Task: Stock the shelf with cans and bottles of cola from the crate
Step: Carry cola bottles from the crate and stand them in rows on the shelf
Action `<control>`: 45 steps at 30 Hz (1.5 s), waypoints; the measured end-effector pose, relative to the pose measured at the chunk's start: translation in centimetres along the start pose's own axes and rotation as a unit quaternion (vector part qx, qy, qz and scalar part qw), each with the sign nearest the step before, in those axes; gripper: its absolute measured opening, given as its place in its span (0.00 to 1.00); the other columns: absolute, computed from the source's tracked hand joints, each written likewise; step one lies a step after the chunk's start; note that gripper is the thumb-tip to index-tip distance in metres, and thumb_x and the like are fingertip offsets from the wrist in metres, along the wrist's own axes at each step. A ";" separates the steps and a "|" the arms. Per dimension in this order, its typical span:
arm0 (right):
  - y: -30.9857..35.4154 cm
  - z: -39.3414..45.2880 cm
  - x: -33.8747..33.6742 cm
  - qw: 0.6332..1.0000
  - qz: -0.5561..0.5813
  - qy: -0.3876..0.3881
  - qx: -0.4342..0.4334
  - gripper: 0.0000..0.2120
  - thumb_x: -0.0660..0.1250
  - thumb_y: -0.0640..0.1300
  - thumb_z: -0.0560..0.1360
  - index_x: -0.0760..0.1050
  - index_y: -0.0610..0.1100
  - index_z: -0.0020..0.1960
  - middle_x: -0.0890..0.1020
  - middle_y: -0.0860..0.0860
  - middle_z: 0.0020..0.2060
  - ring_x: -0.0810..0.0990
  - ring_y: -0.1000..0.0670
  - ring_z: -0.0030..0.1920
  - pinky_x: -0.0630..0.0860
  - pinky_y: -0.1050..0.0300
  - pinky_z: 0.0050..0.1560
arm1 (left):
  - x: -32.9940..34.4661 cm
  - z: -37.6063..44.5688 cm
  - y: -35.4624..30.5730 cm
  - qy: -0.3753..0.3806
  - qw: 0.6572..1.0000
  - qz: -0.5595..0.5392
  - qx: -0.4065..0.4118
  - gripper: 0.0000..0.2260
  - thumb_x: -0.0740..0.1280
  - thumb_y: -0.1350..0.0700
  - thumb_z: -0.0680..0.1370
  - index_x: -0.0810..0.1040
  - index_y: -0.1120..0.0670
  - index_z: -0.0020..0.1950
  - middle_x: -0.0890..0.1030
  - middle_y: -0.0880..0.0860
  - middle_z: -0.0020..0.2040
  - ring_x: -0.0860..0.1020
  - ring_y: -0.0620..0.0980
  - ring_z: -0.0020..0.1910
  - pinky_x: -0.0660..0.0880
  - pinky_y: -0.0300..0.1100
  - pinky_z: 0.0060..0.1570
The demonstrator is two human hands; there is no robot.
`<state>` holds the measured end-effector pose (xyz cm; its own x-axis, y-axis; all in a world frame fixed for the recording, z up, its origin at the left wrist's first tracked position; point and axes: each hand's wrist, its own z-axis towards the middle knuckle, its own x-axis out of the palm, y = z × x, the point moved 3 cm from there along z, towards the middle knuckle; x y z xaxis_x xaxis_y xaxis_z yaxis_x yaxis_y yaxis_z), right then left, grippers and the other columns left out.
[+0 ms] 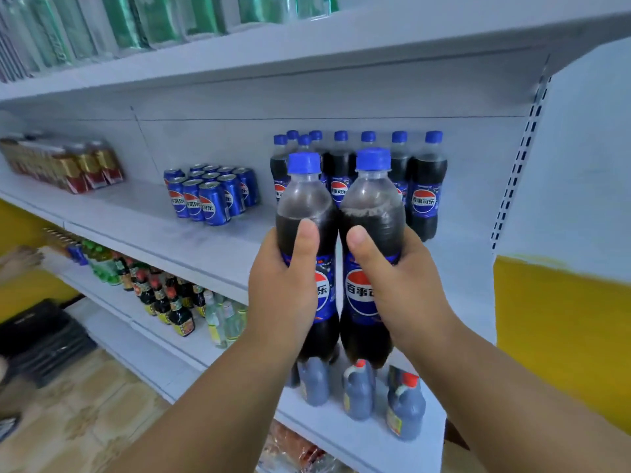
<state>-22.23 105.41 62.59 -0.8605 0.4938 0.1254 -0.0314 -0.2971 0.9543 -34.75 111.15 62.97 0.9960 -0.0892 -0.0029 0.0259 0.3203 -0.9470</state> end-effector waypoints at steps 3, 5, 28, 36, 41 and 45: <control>-1.7 3.1 0.7 0.998 -0.015 -0.056 -0.008 0.27 0.74 0.69 0.59 0.79 0.57 0.53 0.87 0.58 0.48 0.86 0.55 0.51 0.81 0.45 0.58 | 1.4 3.6 1.8 0.010 0.999 0.012 0.033 0.24 0.60 0.29 0.71 0.78 0.46 0.53 0.82 0.41 0.45 0.78 0.29 0.43 0.70 0.23 0.38; -3.0 5.0 1.2 0.995 -0.037 -0.095 -0.018 0.26 0.72 0.70 0.58 0.78 0.57 0.52 0.86 0.60 0.46 0.85 0.56 0.50 0.81 0.45 0.58 | 2.1 6.1 3.1 0.033 0.998 0.003 0.044 0.20 0.62 0.30 0.73 0.78 0.44 0.52 0.81 0.40 0.45 0.78 0.28 0.44 0.69 0.22 0.40; -10.1 17.1 5.7 0.944 -0.157 -0.274 -0.094 0.19 0.70 0.64 0.62 0.75 0.60 0.51 0.84 0.69 0.44 0.82 0.65 0.48 0.76 0.70 0.49 | 6.2 22.1 12.1 0.187 0.977 -0.084 0.059 0.17 0.61 0.33 0.69 0.73 0.36 0.54 0.79 0.25 0.46 0.75 0.24 0.50 0.68 0.20 0.46; -11.0 15.3 4.2 0.903 -0.347 -0.253 -0.023 0.22 0.67 0.66 0.67 0.68 0.59 0.56 0.78 0.60 0.52 0.77 0.62 0.52 0.76 0.58 0.53 | 4.2 22.5 14.0 0.277 0.956 0.043 0.089 0.21 0.63 0.31 0.70 0.70 0.34 0.61 0.79 0.32 0.55 0.78 0.33 0.55 0.74 0.33 0.52; -11.8 13.7 4.0 0.860 -0.437 -0.264 -0.019 0.24 0.77 0.55 0.68 0.67 0.58 0.56 0.73 0.65 0.49 0.75 0.62 0.49 0.70 0.64 0.45 | 2.7 22.3 15.0 0.220 0.914 0.259 0.222 0.26 0.73 0.37 0.67 0.73 0.54 0.54 0.78 0.49 0.48 0.78 0.51 0.45 0.75 0.44 0.41; -12.4 15.2 3.8 0.859 -0.430 -0.276 -0.026 0.20 0.77 0.52 0.69 0.70 0.56 0.54 0.74 0.63 0.48 0.77 0.59 0.47 0.74 0.58 0.46 | 4.2 23.9 13.5 0.254 0.892 0.330 0.177 0.24 0.72 0.38 0.72 0.71 0.53 0.56 0.78 0.51 0.53 0.78 0.54 0.51 0.74 0.45 0.46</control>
<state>-17.37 123.36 55.39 -0.1359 0.8571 -0.4969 -0.5693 0.3428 0.7472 -28.23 137.61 57.80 0.6399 -0.1581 -0.7520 -0.4362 0.7309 -0.5248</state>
